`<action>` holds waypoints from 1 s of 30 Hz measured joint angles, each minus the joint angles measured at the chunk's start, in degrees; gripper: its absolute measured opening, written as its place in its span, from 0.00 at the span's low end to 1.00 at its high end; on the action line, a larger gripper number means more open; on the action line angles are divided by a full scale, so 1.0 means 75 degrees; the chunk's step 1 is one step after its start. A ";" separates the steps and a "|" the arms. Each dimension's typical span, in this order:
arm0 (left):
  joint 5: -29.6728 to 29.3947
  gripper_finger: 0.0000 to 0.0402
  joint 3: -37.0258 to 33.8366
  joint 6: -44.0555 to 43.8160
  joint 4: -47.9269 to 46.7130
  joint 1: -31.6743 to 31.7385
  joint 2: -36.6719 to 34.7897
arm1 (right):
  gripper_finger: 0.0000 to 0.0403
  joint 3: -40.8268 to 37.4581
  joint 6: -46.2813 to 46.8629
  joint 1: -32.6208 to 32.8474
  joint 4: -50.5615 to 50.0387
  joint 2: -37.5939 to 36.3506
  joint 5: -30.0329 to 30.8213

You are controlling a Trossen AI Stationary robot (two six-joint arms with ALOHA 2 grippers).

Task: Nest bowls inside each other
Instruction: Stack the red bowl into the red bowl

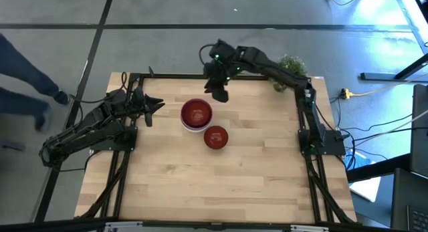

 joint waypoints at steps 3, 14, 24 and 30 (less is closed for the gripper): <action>0.0006 0.21 0.0000 0.0000 0.0001 0.0000 -0.0003 | 0.26 0.0000 -0.0066 -0.0062 -0.0192 -0.0260 -0.0196; 0.0125 0.21 0.0000 0.0000 0.0001 -0.0003 -0.0003 | 0.21 -0.0009 -0.0214 0.0310 0.1516 -0.0538 -0.0968; 0.0209 0.21 0.0000 -0.0048 0.0004 0.0000 -0.0002 | 0.08 -0.1068 -0.0370 0.0326 0.2628 -0.0613 -0.2121; 0.0499 0.21 0.0000 -0.0227 0.0004 0.0000 0.0000 | 0.02 -0.4487 0.0288 0.0304 0.5081 -0.1596 -0.2113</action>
